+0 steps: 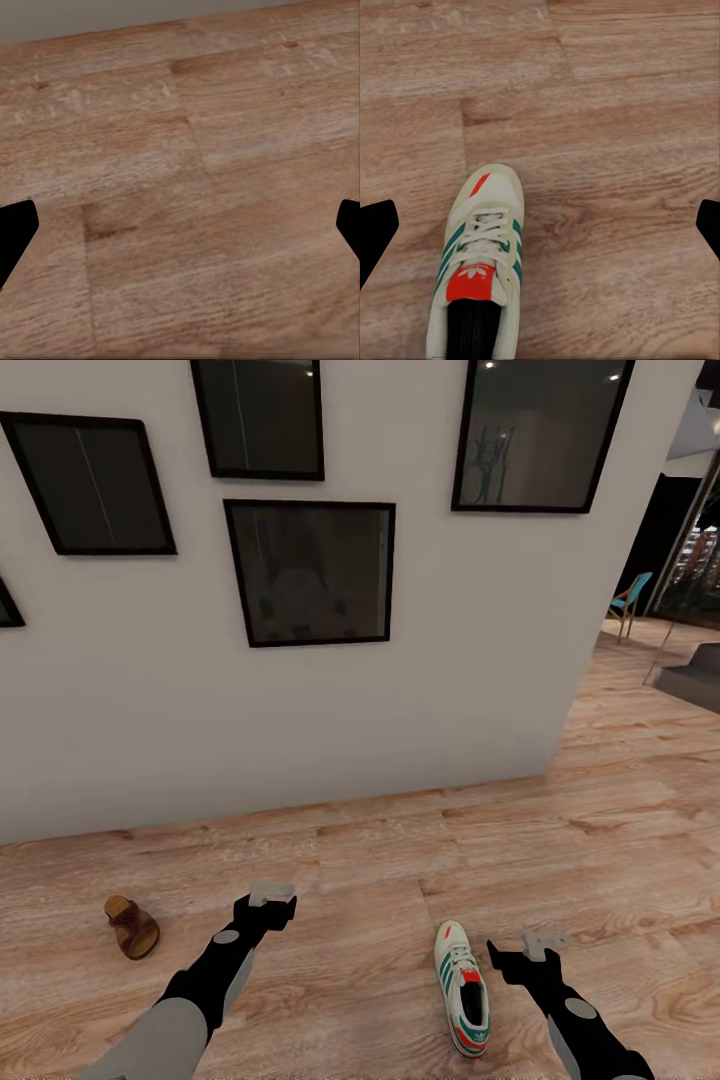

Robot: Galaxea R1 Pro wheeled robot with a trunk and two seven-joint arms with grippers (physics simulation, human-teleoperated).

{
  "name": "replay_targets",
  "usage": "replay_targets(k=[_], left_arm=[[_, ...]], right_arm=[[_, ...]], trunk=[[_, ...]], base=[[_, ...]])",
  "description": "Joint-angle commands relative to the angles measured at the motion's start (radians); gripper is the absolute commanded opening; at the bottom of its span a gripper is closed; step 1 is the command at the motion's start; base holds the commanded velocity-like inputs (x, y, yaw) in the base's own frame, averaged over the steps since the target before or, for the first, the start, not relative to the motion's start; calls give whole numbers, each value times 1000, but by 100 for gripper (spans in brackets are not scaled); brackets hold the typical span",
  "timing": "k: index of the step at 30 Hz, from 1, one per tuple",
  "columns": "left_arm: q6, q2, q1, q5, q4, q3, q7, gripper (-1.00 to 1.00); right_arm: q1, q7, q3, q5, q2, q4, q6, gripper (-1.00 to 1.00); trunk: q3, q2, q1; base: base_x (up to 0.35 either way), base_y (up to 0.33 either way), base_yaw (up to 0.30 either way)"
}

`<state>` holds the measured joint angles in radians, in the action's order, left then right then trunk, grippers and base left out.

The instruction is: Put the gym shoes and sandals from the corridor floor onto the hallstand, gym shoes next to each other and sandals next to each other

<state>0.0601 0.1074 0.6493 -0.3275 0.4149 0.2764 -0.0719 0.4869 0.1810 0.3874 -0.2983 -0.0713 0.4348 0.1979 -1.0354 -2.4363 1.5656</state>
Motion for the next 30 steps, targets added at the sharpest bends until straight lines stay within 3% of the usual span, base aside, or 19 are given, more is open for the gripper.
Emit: replay_targets(k=[1, 9, 30], left_arm=[[4, 1, 0, -8, 0, 9, -6, 100], [4, 0, -2, -8, 1, 11, -6, 100], [7, 0, -3, -8, 2, 14, -6, 100]], right_arm=[[1, 8, 8, -7, 1, -1, 4, 100], [1, 8, 8, -6, 2, -1, 4, 100], [1, 8, 10, -5, 3, -1, 3, 100]], trunk=[[-6, -8, 4], [-43, -64, 34], [-158, -69, 44]], base=[[0, 0, 0], [0, 0, 0], [0, 0, 0]])
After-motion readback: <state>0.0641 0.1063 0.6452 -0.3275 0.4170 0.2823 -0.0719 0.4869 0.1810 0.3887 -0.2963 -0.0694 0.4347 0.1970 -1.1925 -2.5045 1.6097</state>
